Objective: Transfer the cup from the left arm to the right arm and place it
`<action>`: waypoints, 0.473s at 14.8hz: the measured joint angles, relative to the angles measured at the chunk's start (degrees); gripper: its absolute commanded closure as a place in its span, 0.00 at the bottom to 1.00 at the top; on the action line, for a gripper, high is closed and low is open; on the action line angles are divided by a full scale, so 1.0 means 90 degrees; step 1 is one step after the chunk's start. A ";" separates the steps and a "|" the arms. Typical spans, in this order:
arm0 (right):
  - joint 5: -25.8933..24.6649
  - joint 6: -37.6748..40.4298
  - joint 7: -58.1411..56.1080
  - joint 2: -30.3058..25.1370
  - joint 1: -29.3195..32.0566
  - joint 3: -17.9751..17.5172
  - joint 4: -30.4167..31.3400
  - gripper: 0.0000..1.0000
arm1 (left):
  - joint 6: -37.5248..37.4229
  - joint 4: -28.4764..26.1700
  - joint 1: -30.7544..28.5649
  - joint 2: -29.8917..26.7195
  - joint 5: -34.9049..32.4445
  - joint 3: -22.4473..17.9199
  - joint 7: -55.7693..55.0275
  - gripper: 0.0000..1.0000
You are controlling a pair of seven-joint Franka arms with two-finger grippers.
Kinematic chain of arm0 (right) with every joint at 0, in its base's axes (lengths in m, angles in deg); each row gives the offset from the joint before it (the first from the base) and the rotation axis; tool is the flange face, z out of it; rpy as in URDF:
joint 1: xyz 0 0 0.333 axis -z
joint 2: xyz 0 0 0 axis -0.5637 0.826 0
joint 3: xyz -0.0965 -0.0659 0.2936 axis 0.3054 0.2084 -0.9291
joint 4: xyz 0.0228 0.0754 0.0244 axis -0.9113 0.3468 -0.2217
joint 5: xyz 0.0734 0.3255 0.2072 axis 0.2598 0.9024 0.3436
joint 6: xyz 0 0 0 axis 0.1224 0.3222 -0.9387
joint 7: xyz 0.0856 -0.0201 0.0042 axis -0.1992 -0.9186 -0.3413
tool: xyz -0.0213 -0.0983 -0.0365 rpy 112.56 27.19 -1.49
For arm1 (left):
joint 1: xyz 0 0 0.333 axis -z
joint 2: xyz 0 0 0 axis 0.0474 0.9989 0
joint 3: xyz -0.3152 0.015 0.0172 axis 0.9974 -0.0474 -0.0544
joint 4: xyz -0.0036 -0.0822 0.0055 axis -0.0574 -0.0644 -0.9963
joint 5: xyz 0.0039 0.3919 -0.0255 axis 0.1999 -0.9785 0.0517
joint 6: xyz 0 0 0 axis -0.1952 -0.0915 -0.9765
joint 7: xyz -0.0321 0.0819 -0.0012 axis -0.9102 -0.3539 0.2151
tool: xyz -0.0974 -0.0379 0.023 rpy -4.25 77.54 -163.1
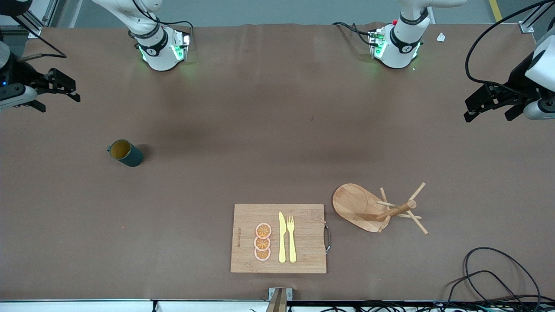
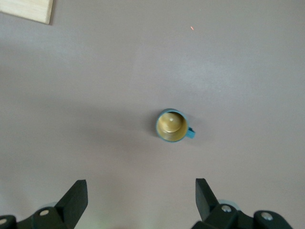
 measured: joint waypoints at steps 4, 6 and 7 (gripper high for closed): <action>0.0000 0.0024 0.0466 -0.0008 -0.0119 -0.0135 0.0000 0.00 | 0.0000 0.0000 0.0000 0.0000 0.0000 0.0000 0.0000 0.00; 0.0000 0.0024 0.0472 -0.0008 -0.0115 -0.0128 0.0001 0.00 | 0.0001 0.0000 0.0000 0.0000 0.0000 0.0000 0.0000 0.00; 0.0000 0.0024 0.0472 -0.0008 -0.0113 -0.0125 0.0001 0.00 | 0.0011 0.0000 0.0000 0.0000 0.0000 0.0000 0.0000 0.00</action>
